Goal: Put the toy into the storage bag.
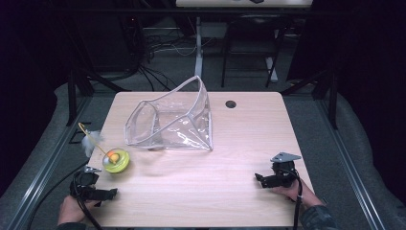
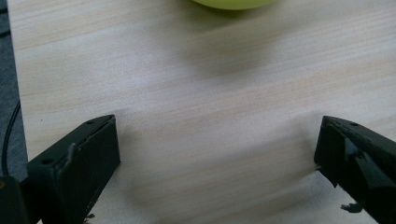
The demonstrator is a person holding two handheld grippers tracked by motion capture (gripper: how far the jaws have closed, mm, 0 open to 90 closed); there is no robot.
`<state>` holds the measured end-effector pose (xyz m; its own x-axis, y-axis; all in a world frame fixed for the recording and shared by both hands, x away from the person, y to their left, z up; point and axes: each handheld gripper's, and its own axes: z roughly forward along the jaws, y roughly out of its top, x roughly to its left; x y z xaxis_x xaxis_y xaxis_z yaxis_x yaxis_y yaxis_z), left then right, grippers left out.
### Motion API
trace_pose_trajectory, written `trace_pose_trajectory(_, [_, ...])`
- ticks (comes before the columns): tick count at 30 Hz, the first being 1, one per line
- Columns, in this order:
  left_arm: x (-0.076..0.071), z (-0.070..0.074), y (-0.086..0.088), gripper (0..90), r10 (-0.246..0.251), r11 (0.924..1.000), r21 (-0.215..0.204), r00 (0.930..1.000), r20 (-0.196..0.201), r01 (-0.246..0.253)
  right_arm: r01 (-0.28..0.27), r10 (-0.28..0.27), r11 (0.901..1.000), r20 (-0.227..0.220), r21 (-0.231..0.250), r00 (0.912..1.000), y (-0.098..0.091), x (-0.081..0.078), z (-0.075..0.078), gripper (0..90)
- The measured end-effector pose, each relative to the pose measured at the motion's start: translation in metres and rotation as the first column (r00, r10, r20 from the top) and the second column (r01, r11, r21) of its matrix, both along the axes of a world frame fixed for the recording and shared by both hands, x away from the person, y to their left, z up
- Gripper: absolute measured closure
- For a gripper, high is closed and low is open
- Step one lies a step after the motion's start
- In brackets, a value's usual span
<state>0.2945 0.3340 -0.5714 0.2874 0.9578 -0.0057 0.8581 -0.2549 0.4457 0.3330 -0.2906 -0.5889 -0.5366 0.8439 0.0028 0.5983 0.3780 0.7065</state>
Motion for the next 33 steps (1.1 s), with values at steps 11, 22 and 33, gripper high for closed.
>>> trace_pose_trajectory(11, [-0.009,0.030,-0.010,0.2,0.033,0.9993,0.017,0.9995,-0.001,-0.033,0.002,-0.002,1.0000,-0.002,0.000,1.0000,0.000,0.000,0.000,0.0])
trace_pose_trajectory(22, [-0.010,0.059,-0.007,0.2,0.040,0.9989,-0.023,0.9990,0.022,-0.039,0.000,0.000,1.0000,0.000,0.006,1.0000,0.000,0.000,0.000,0.0])
trace_pose_trajectory(33, [-0.012,0.079,-0.012,0.0,0.038,0.9942,-0.102,0.9980,0.052,-0.032,0.001,-0.001,1.0000,0.000,0.006,1.0000,0.000,0.000,0.000,0.0])
